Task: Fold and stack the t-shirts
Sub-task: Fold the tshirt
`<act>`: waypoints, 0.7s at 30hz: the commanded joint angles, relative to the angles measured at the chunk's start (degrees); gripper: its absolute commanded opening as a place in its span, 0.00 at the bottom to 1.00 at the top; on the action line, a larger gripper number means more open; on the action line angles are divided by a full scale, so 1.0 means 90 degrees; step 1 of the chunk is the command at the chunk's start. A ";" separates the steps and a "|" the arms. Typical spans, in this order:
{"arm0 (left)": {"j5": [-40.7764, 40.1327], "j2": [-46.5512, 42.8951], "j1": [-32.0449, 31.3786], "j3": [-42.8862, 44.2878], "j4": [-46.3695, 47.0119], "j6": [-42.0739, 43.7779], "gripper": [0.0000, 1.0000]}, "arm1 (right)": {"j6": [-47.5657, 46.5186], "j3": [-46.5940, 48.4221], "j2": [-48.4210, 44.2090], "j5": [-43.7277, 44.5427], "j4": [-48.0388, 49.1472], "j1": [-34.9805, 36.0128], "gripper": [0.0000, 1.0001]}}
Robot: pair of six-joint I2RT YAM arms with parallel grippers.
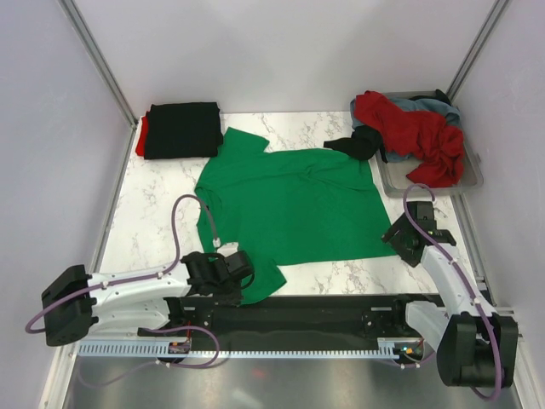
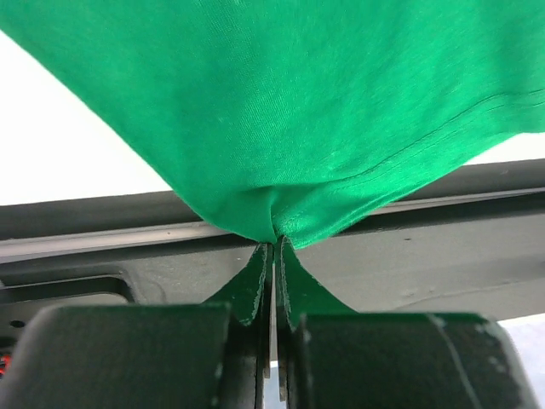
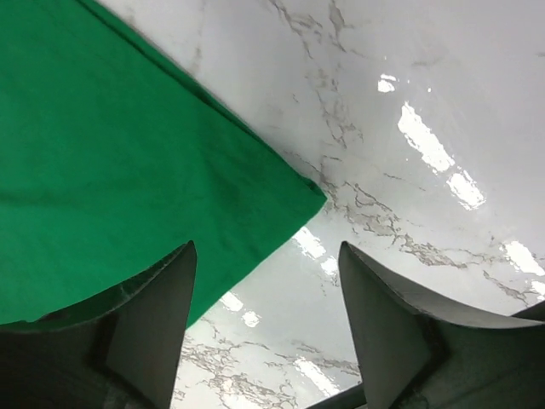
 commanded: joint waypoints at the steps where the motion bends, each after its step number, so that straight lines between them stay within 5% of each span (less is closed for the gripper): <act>1: -0.0683 -0.0520 0.0055 -0.0035 -0.0266 -0.0372 0.02 | 0.0167 -0.0238 0.0270 -0.0400 0.0552 -0.0205 0.74; 7: -0.0644 -0.1029 0.0329 -0.0230 -0.0334 -0.0236 0.02 | 0.0207 -0.0590 0.0690 -0.0371 0.1246 -0.0224 0.45; 13: -0.0635 -0.1195 0.0349 -0.0347 -0.0334 -0.0236 0.02 | 0.0021 -0.0532 0.1101 -0.0177 0.1530 -0.0234 0.31; 21: -0.0693 -0.1449 0.0417 -0.0075 -0.0558 -0.0197 0.02 | 0.0109 -0.0474 0.0721 -0.0380 0.1189 -0.0234 0.00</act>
